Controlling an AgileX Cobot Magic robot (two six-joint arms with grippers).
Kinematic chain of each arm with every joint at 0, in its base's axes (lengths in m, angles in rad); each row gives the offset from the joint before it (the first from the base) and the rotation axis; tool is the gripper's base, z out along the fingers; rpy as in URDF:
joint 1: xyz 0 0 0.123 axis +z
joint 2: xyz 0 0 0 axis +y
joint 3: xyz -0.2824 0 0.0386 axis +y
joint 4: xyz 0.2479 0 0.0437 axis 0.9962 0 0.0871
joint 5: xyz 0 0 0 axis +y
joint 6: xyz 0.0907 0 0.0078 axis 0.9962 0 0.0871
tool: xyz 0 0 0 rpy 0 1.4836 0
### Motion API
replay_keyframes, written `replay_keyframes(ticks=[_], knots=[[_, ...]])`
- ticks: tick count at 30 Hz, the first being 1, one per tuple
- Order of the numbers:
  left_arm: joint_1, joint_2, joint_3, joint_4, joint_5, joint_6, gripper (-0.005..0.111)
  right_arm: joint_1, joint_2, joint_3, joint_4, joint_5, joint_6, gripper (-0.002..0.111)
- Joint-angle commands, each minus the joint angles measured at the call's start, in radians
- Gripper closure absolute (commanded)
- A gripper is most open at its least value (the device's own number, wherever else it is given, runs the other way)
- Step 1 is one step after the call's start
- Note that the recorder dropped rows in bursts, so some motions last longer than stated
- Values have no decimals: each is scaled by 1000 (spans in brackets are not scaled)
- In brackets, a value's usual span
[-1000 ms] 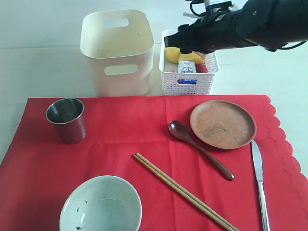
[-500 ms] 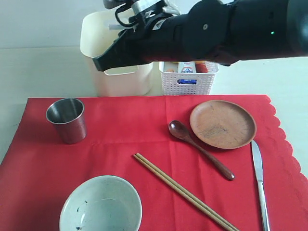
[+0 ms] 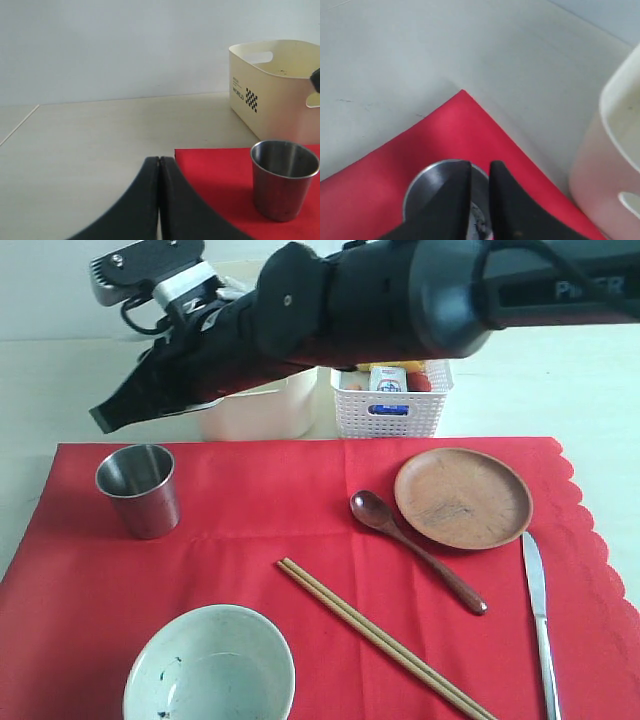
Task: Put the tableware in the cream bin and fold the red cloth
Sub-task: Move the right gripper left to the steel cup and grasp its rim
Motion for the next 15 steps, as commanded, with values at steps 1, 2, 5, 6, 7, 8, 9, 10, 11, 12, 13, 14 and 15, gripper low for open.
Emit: replay_keyframes(ticks=[1,2,5,6,7,8,9,10,11,12,13,14,15], knots=[[1,-6,-1,4,-7,-5,107,43,55,-71,-9,19,0,71],[1,-6,-1,4,-7,-5,107,53,67,-85,-19,21,0,62],[1,-6,-1,4,-7,-5,107,70,92,-118,-79,35,0,41],[1,-6,-1,4,-7,-5,107,70,99,-128,-86,47,0,34],[1,-6,-1,4,-7,-5,107,70,105,-136,-86,58,0,30],[1,-6,-1,4,-7,-5,107,70,107,-146,-86,72,0,26],[1,-6,-1,4,-7,-5,107,70,114,-159,-108,88,0,20],[1,-6,-1,4,-7,-5,107,70,113,-164,-125,90,0,18],[1,-6,-1,4,-7,-5,107,70,116,-169,-140,95,0,15],[1,-6,-1,4,-7,-5,107,70,117,-169,-143,95,0,14],[1,-6,-1,4,-7,-5,107,68,122,-169,-143,89,0,12],[1,-6,-1,4,-7,-5,107,67,127,-169,-143,81,0,10],[1,-6,-1,4,-7,-5,107,65,138,-169,-145,70,0,6]])
